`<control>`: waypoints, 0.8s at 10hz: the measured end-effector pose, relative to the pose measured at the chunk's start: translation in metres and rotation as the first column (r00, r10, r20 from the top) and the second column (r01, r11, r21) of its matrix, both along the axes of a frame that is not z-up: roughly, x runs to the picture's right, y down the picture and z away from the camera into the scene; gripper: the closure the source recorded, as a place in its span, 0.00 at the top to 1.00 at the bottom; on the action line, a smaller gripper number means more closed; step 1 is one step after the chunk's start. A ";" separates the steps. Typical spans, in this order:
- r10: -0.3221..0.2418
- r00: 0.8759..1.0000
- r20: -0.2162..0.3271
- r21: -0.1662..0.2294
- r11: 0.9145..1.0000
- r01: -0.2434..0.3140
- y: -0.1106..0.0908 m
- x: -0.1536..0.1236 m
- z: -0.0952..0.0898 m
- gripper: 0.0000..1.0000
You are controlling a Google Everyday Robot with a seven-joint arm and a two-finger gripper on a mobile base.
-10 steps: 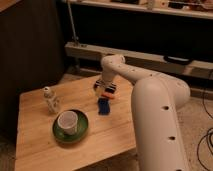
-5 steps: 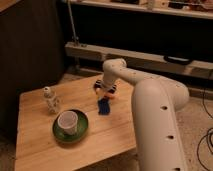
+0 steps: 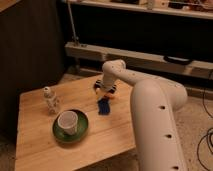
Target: Place the pepper in the ceramic cup
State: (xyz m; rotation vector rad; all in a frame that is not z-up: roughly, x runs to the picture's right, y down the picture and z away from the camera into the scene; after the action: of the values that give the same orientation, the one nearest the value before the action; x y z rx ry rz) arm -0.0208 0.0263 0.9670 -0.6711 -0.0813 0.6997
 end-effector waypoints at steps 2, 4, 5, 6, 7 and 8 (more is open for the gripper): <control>0.030 1.000 -0.002 -0.008 1.000 -0.030 -0.001 -0.001 0.003 0.65; 0.040 0.999 -0.008 -0.016 0.999 -0.040 -0.001 -0.001 0.006 0.59; 0.039 0.999 -0.013 -0.022 0.999 -0.039 0.001 -0.002 0.008 0.59; 0.039 0.999 -0.016 -0.025 0.999 -0.039 0.002 -0.004 0.009 0.58; 0.041 0.999 -0.020 -0.027 0.999 -0.041 0.003 -0.004 0.010 0.50; 0.044 0.999 -0.021 -0.029 0.999 -0.045 0.003 -0.005 0.010 0.40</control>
State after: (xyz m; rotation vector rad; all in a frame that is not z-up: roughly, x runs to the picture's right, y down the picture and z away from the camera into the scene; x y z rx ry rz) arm -0.0256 0.0290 0.9767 -0.6915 -0.0672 0.7519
